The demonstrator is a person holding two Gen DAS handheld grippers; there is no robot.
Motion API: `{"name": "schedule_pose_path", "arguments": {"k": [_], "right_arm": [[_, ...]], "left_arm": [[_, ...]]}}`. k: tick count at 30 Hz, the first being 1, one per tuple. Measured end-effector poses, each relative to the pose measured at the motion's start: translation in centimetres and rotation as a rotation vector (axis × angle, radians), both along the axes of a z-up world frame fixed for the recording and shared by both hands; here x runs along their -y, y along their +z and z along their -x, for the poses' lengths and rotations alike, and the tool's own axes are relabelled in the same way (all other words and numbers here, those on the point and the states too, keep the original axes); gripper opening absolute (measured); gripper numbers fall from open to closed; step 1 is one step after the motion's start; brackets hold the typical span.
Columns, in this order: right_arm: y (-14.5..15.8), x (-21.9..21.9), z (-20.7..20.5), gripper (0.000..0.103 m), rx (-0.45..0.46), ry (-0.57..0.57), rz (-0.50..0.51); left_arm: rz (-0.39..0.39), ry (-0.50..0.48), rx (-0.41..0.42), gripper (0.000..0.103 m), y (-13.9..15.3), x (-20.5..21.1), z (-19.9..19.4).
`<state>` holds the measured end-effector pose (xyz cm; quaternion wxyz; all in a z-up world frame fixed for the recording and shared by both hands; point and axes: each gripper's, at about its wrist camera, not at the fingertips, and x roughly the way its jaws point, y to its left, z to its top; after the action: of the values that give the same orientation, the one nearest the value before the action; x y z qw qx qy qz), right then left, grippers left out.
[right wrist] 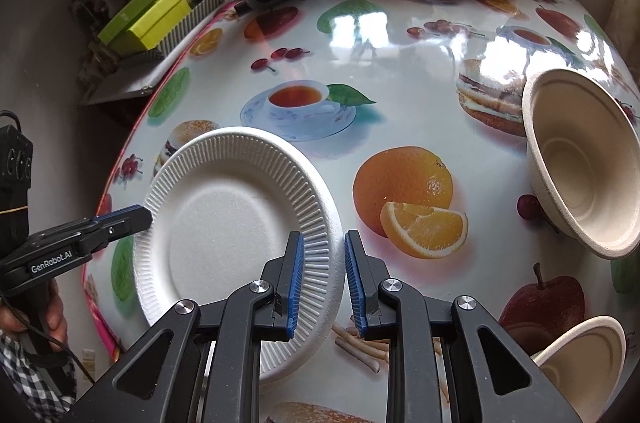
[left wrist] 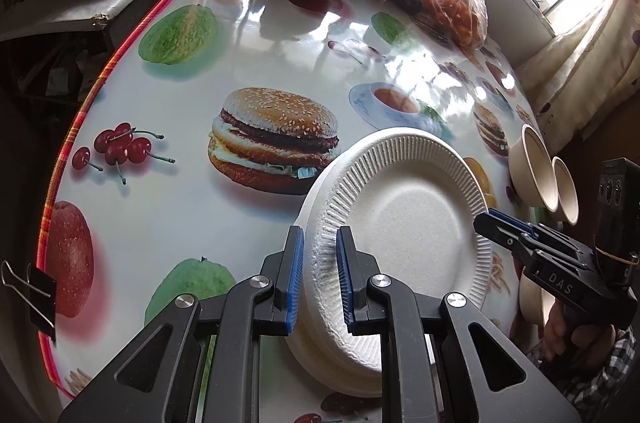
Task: Organize plates and bowls
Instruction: 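Lower the left tool's plate onto the plate stack while the right tool releases the bowl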
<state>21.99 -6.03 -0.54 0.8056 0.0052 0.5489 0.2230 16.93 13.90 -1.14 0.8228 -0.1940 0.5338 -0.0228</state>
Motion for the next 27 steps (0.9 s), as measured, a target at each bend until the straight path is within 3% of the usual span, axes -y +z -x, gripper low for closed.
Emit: {"name": "schedule_pose_path", "arguments": {"k": [8, 18, 27], "right_arm": [[0.05, 0.01, 0.08, 0.022, 0.002, 0.007, -0.01], [0.26, -0.1, 0.25, 0.029, 0.001, 0.026, -0.035], [0.49, -0.37, 0.87, 0.03, -0.003, 0.055, -0.04]], "left_arm": [[0.007, 0.001, -0.005, 0.017, -0.2, -0.14, -0.01], [0.037, -0.003, 0.025, 0.039, 0.22, -0.18, 0.14], [0.075, 0.021, 0.017, 0.042, -0.38, -0.79, 0.0]]}}
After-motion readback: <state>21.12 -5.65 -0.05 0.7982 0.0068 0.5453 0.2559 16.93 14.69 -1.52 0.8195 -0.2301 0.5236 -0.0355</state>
